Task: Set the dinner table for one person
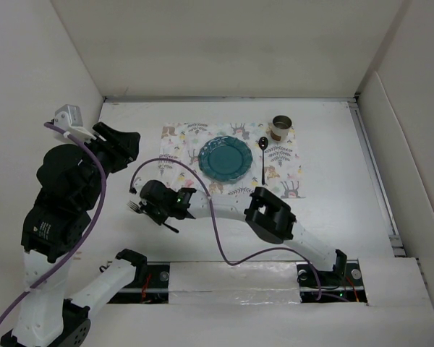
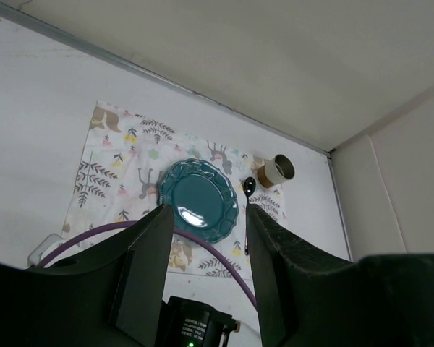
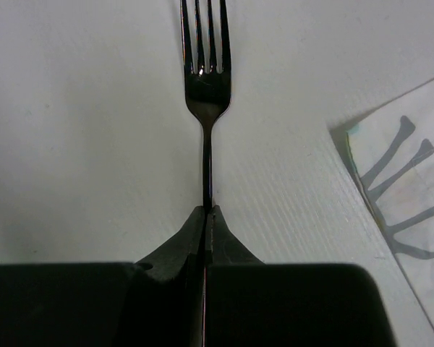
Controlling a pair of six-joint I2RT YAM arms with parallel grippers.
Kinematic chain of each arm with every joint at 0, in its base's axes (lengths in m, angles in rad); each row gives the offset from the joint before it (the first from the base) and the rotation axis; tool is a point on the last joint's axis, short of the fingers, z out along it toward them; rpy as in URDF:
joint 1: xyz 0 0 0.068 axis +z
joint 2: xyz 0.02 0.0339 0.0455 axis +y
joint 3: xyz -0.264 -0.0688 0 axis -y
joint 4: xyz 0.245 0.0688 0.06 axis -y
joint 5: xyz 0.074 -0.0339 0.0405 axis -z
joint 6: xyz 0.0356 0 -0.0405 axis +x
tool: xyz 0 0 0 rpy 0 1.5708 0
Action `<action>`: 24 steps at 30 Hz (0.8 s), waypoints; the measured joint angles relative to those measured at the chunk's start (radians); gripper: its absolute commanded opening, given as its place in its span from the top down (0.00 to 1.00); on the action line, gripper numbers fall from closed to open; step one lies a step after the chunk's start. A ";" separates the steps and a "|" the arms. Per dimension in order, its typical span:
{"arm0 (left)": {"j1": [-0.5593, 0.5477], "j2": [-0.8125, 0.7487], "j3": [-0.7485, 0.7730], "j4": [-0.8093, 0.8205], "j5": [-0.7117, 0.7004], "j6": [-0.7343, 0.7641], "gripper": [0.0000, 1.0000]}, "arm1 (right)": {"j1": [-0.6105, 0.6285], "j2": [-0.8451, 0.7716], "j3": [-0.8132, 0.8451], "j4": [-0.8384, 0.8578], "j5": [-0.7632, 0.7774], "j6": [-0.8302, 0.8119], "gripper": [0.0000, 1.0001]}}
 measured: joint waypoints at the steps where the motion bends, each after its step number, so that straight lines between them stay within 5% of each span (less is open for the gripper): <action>1: 0.000 0.000 0.000 0.000 -0.001 0.000 0.59 | -0.001 -0.002 0.000 -0.001 0.007 0.035 1.00; 7: 0.000 0.000 -0.018 0.001 -0.002 0.003 0.60 | -0.060 -0.013 0.028 -0.018 0.034 0.228 1.00; 19: 0.000 -0.001 -0.290 0.021 0.013 0.027 0.60 | -0.397 -0.057 0.054 -0.009 0.166 0.582 1.00; 24: -0.002 -0.013 -0.307 0.039 0.013 0.031 0.60 | -0.427 -0.033 0.105 -0.034 0.194 0.651 1.00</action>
